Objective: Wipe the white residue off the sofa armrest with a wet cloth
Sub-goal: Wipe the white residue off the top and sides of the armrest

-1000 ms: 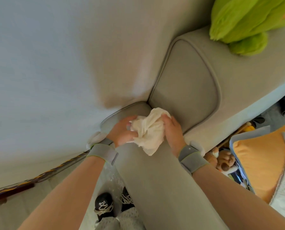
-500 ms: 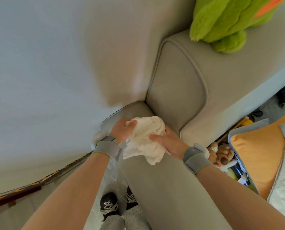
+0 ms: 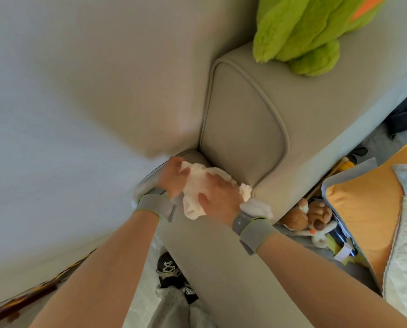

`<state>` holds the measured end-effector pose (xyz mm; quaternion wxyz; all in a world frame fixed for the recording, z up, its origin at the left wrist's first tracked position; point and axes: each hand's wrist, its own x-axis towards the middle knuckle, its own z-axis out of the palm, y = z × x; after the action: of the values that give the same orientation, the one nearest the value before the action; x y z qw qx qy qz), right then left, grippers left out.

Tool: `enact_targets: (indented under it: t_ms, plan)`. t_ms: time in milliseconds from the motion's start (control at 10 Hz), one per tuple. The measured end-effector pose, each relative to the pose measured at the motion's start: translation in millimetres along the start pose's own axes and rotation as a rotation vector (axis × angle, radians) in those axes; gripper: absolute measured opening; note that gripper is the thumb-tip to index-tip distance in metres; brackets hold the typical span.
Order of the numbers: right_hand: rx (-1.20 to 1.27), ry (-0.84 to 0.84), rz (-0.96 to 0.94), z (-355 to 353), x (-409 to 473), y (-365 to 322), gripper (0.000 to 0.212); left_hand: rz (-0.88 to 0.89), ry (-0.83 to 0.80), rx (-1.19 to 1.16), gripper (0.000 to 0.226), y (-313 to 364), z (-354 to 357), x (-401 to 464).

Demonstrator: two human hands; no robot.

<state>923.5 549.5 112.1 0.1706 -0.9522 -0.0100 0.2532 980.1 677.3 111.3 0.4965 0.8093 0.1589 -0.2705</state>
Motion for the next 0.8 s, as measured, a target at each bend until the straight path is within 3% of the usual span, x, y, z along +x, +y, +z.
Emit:
enact_targets:
  t_ms: [100,200,300,500,600,700,800]
  plan:
    - [-0.055,-0.129,0.097,8,4,4,0.071,0.019,0.237,0.100,0.028,0,5,9]
    - [-0.043,0.021,-0.018,19,-5,6,0.084,0.019,0.243,0.078,0.026,5,6,23]
    - [-0.051,0.038,-0.042,29,-1,6,0.091,0.051,0.214,0.155,0.030,18,10,33]
    - [-0.001,-0.217,0.181,12,52,-12,0.061,0.128,0.041,0.350,0.040,-5,-4,39]
    - [-0.003,-0.271,0.222,9,80,-17,0.060,0.167,0.019,0.289,0.039,-19,-13,40]
    - [-0.075,-0.242,0.230,1,99,-18,0.058,0.198,0.018,0.246,0.039,-28,-15,35]
    - [-0.109,-0.238,0.074,-23,108,-42,0.042,0.209,0.030,0.262,0.036,-32,-10,33]
